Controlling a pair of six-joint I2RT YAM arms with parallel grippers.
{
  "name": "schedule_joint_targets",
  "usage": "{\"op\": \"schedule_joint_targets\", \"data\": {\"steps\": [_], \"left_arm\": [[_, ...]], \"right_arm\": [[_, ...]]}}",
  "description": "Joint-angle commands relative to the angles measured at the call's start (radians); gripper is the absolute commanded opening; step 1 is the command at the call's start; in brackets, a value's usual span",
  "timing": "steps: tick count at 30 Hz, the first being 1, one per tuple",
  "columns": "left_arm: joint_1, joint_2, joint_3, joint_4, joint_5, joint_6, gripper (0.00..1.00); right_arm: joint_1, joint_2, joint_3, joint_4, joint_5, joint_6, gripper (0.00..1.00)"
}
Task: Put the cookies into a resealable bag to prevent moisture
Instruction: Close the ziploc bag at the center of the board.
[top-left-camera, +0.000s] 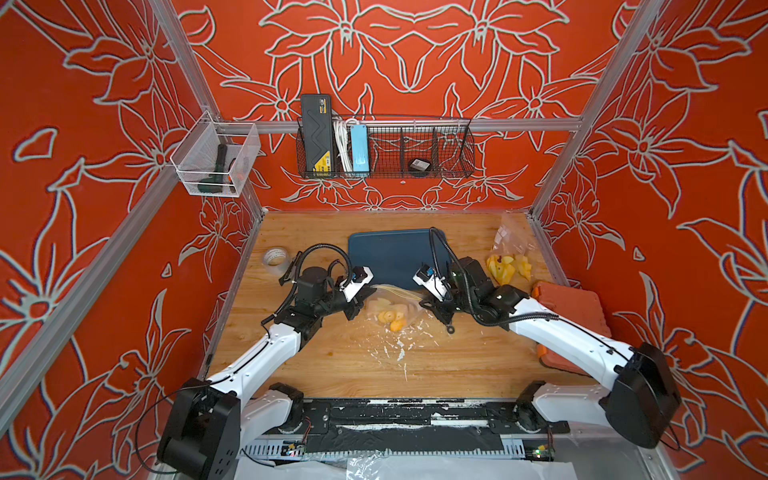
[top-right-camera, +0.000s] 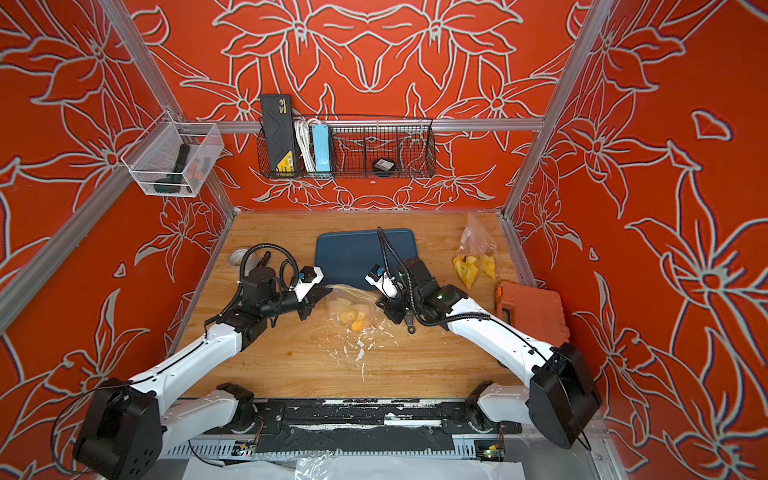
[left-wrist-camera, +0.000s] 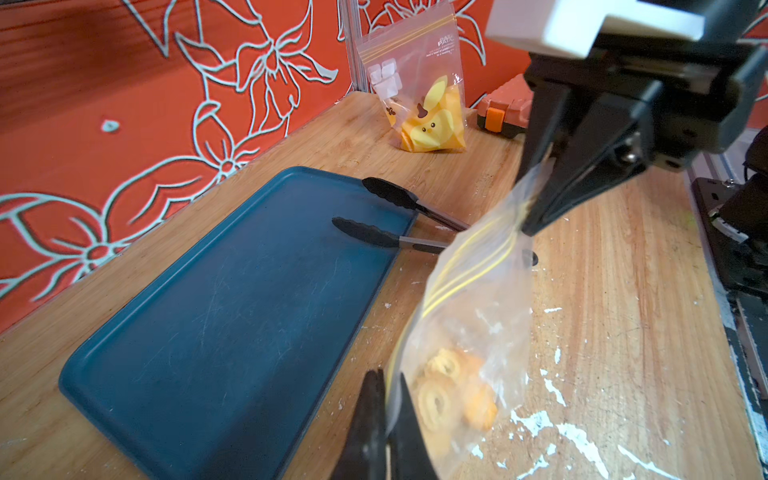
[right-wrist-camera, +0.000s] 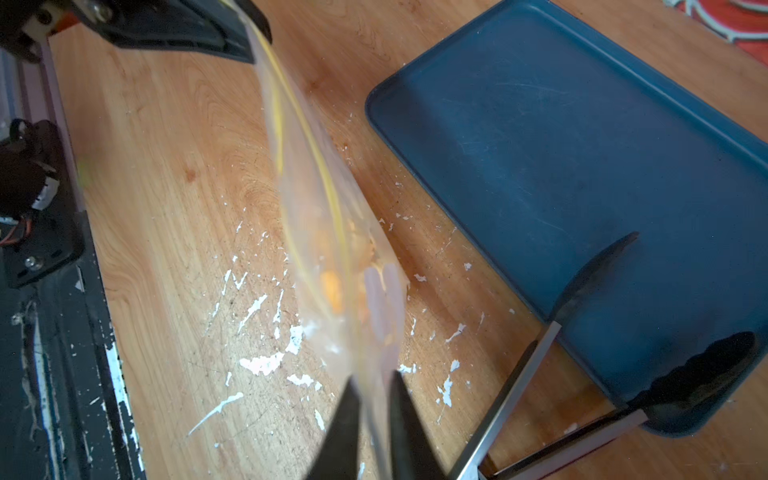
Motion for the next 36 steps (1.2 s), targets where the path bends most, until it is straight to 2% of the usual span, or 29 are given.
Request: {"op": "schedule_joint_targets", "data": {"steps": [1, 2, 3, 4, 5, 8, 9, 10, 12, 14, 15, 16, 17, 18, 19, 20, 21, 22, 24, 25, 26, 27, 28, 29, 31, 33, 34, 35, 36], "left_arm": [[-0.004, 0.003, 0.011, 0.008, 0.022, 0.012, 0.00], [-0.004, 0.003, 0.012, 0.008, 0.022, 0.012, 0.00], [-0.004, 0.003, 0.012, 0.007, 0.024, 0.012, 0.00], [-0.004, 0.003, 0.012, 0.007, 0.026, 0.013, 0.00], [-0.004, 0.003, 0.012, 0.007, 0.028, 0.013, 0.00], [-0.004, 0.003, 0.012, 0.007, 0.029, 0.012, 0.00], [-0.004, 0.003, 0.013, 0.007, 0.029, 0.013, 0.00], [-0.004, 0.001, 0.013, 0.006, 0.029, 0.013, 0.00], [-0.004, 0.002, 0.013, 0.004, 0.029, 0.013, 0.00], [-0.004, 0.000, 0.014, 0.004, 0.029, 0.012, 0.00], [-0.004, 0.000, 0.014, 0.004, 0.029, 0.012, 0.00], [-0.005, 0.001, 0.014, 0.004, 0.028, 0.013, 0.00], [-0.003, 0.000, 0.013, 0.004, 0.028, 0.014, 0.00], [-0.004, 0.001, 0.014, 0.003, 0.029, 0.014, 0.00], [-0.004, -0.001, 0.014, 0.003, 0.028, 0.014, 0.00], [-0.004, 0.000, 0.014, 0.002, 0.026, 0.015, 0.00], [-0.004, 0.000, 0.014, 0.002, 0.026, 0.014, 0.00], [-0.004, 0.000, 0.014, 0.002, 0.027, 0.014, 0.00], [-0.004, 0.000, 0.013, 0.000, 0.028, 0.015, 0.00], [-0.004, 0.000, 0.014, 0.001, 0.028, 0.015, 0.00], [-0.004, 0.000, 0.014, 0.001, 0.028, 0.016, 0.00], [-0.004, 0.000, 0.014, 0.001, 0.028, 0.014, 0.00], [-0.004, 0.000, 0.014, 0.001, 0.028, 0.015, 0.00], [-0.004, 0.000, 0.014, 0.001, 0.028, 0.015, 0.00], [-0.004, 0.001, 0.014, 0.001, 0.028, 0.014, 0.00], [-0.004, 0.000, 0.014, 0.002, 0.029, 0.014, 0.00], [-0.004, 0.000, 0.015, 0.001, 0.030, 0.014, 0.00], [-0.004, 0.001, 0.015, 0.001, 0.031, 0.015, 0.00], [-0.004, 0.001, 0.015, 0.001, 0.031, 0.015, 0.00]], "right_arm": [[0.006, 0.008, 0.026, 0.017, 0.006, -0.024, 0.03], [0.006, 0.007, 0.025, 0.024, 0.009, -0.024, 0.18], [0.006, 0.005, 0.021, 0.033, 0.009, -0.024, 0.28], [0.006, 0.006, 0.024, 0.036, 0.012, -0.021, 0.24], [0.006, 0.010, 0.029, 0.030, 0.008, -0.022, 0.00], [0.008, 0.034, 0.056, 0.003, -0.018, -0.037, 0.02], [0.010, 0.034, 0.054, 0.013, -0.014, -0.037, 0.21], [0.010, 0.032, 0.048, 0.029, -0.007, -0.035, 0.27], [0.012, 0.035, 0.055, 0.025, -0.003, -0.033, 0.00], [0.012, 0.049, 0.074, 0.000, -0.003, -0.043, 0.04], [0.013, 0.050, 0.077, 0.001, 0.000, -0.048, 0.22], [0.014, 0.050, 0.073, 0.009, 0.003, -0.051, 0.25], [0.014, 0.048, 0.075, 0.008, 0.004, -0.050, 0.06], [0.013, 0.051, 0.080, 0.001, 0.003, -0.053, 0.00], [0.014, 0.056, 0.088, -0.008, -0.006, -0.059, 0.00], [0.014, 0.059, 0.091, -0.009, -0.008, -0.060, 0.07], [0.015, 0.059, 0.090, 0.000, -0.005, -0.060, 0.23], [0.017, 0.059, 0.087, 0.010, 0.002, -0.058, 0.25], [0.016, 0.067, 0.098, 0.000, 0.006, -0.057, 0.00], [0.016, 0.075, 0.108, -0.010, 0.002, -0.062, 0.00], [0.017, 0.080, 0.112, -0.012, 0.002, -0.064, 0.10], [0.018, 0.082, 0.112, -0.006, 0.008, -0.063, 0.25], [0.018, 0.082, 0.110, 0.002, 0.009, -0.062, 0.18], [0.018, 0.084, 0.113, -0.001, 0.007, -0.061, 0.00], [0.019, 0.095, 0.132, -0.020, -0.010, -0.069, 0.00], [0.022, 0.097, 0.129, -0.002, -0.005, -0.067, 0.27], [0.023, 0.096, 0.127, 0.006, -0.001, -0.064, 0.23], [0.023, 0.098, 0.131, 0.003, 0.000, -0.063, 0.02], [0.023, 0.104, 0.141, -0.009, -0.003, -0.066, 0.00]]}}
